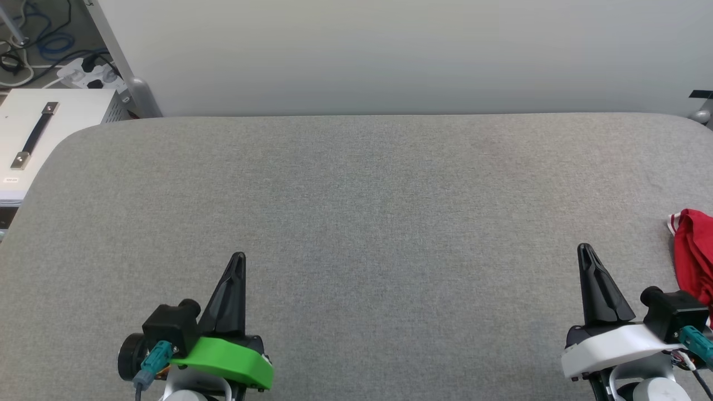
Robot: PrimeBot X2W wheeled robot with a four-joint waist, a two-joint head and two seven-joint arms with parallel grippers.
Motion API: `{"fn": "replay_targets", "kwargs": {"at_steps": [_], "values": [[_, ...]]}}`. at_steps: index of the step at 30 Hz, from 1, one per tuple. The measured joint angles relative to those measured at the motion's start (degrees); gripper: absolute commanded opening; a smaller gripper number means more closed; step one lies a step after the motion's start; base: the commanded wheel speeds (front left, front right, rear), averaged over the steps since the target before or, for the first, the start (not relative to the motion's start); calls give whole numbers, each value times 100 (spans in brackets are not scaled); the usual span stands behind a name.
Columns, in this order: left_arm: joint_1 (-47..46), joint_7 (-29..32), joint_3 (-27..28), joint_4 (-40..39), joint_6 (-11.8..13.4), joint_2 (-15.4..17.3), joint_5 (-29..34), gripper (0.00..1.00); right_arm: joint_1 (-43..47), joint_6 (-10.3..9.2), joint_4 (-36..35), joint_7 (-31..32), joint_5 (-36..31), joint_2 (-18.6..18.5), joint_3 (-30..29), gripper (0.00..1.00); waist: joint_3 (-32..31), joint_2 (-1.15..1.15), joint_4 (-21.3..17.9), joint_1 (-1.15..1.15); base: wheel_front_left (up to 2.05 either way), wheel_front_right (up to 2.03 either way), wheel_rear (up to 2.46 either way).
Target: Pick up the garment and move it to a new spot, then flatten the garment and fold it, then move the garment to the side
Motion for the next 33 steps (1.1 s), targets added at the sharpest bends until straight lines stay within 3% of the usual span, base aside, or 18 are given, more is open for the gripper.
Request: {"fn": "replay_targets", "kwargs": {"at_steps": [33], "values": [[0,396,85,-168,194,0,311,0,0,0,-108,327,-341,69,0,0,-33,0,-32,0,0,0,0]]}}
